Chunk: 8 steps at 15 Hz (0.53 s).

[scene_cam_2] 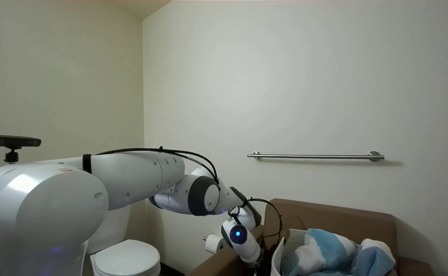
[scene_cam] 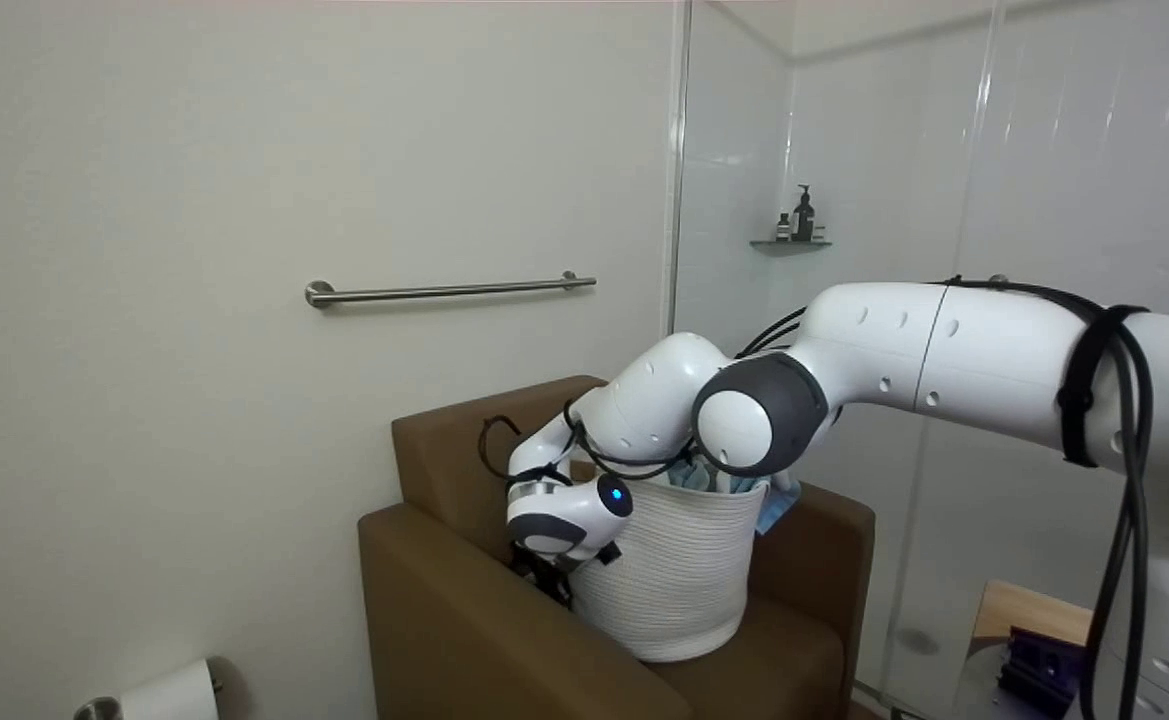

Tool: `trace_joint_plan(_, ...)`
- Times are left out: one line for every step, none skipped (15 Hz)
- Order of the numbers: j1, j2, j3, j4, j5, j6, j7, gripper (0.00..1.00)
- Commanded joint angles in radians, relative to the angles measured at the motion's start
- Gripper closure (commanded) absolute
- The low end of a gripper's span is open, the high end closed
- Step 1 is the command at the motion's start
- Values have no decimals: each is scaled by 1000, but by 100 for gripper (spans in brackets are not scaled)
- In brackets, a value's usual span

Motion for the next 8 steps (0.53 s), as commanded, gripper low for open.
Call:
trace_joint_plan(51,0,-91,21,98,122,0,0)
trace_joint_plan(52,0,-83,12,83,157,0,0)
trace_joint_plan(45,0,-55,0,51,188,0,0)
trace_joint_plan(37,1,-30,-11,25,206,0,0)
trace_joint_plan(26,2,2,-24,-7,224,0,0)
trace_joint_plan(20,3,19,-31,-20,237,-5,0)
trace_joint_plan(31,4,-3,-70,-10,204,-1,0)
trace_joint_plan(14,5,25,-68,-2,205,-45,0)
